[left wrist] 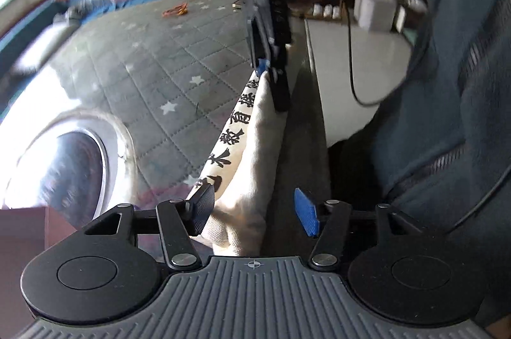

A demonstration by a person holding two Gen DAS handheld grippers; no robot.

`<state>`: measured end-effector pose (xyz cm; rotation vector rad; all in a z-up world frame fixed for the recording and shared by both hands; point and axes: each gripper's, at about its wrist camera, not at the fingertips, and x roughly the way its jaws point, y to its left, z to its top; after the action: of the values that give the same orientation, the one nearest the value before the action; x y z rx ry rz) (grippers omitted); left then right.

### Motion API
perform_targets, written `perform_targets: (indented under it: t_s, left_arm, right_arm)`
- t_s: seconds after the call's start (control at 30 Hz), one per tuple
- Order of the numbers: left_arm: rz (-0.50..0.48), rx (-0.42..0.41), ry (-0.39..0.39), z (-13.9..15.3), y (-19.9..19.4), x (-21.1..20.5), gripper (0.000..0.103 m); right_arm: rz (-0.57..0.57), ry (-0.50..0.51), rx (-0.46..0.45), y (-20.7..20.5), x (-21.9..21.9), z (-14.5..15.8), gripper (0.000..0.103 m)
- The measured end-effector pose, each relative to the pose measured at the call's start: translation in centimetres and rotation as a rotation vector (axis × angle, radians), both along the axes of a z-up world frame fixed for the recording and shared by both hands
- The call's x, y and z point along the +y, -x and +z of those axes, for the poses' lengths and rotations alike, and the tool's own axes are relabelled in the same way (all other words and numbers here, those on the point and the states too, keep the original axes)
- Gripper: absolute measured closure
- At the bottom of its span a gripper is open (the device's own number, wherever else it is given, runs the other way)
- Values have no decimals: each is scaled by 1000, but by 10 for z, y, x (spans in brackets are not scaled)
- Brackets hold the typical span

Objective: Fold shopping bag

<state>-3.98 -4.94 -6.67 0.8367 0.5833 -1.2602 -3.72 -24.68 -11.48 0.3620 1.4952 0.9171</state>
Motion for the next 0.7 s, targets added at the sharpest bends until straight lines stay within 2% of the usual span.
perform_targets:
  t_s: [0.1, 0.17, 0.33, 0.57, 0.7]
  left_arm:
    - [-34, -140, -22, -7, 14, -1, 50]
    - [-44, -202, -20, -10, 20, 2, 52]
    - [-39, -245, -6, -10, 22, 13, 52]
    - [-73, -349, -27, -22, 34, 19, 53]
    - [-65, -342, -20, -26, 31, 17, 59]
  right_arm:
    - [1, -4, 1, -1, -1, 0, 73]
    - [8, 0, -8, 0, 0, 1, 73]
    - [3, 1, -4, 0, -1, 1, 73]
    - [-10, -8, 29, -4, -4, -2, 73]
    - [-10, -9, 40, -5, -4, -3, 73]
